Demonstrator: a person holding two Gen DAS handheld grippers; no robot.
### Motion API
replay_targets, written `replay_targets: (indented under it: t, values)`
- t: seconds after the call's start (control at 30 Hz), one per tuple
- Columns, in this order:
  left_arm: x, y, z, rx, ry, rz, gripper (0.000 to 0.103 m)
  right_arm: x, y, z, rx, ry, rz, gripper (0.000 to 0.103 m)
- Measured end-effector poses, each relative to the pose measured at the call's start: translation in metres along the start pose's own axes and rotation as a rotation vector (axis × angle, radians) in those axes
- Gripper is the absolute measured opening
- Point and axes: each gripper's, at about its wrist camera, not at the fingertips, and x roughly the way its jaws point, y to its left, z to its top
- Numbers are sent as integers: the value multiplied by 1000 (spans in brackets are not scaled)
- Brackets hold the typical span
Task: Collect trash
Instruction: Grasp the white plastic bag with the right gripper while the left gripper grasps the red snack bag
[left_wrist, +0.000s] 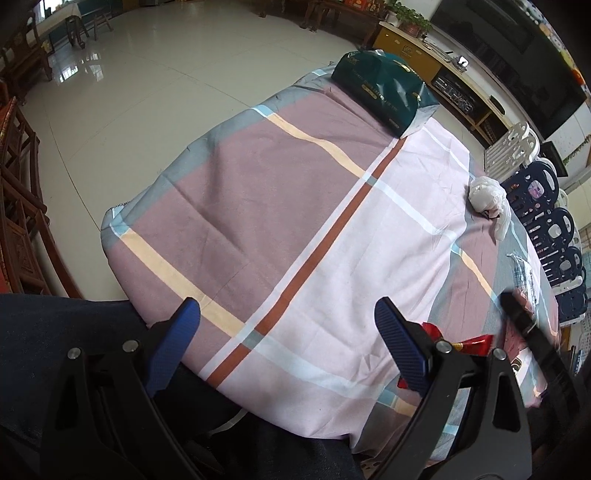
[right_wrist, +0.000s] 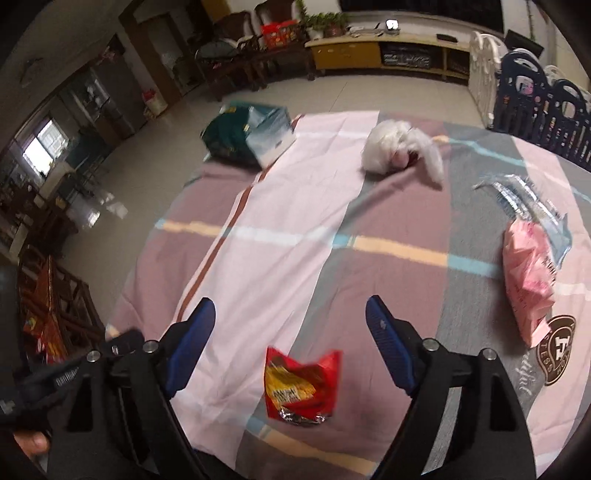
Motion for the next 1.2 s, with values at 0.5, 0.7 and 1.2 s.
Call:
replay_targets:
  t: [0.5, 0.7, 1.2]
  values:
    - [16, -19, -6, 63, 37, -28, 95, 140, -41, 134, -45, 7, -576, 92]
    - [28, -28, -8, 90, 61, -50, 95, 176, -38, 137, -136, 18, -623, 43]
    - [13, -28, -5, 70, -13, -126, 89, -37, -56, 33, 12, -213, -270, 21]
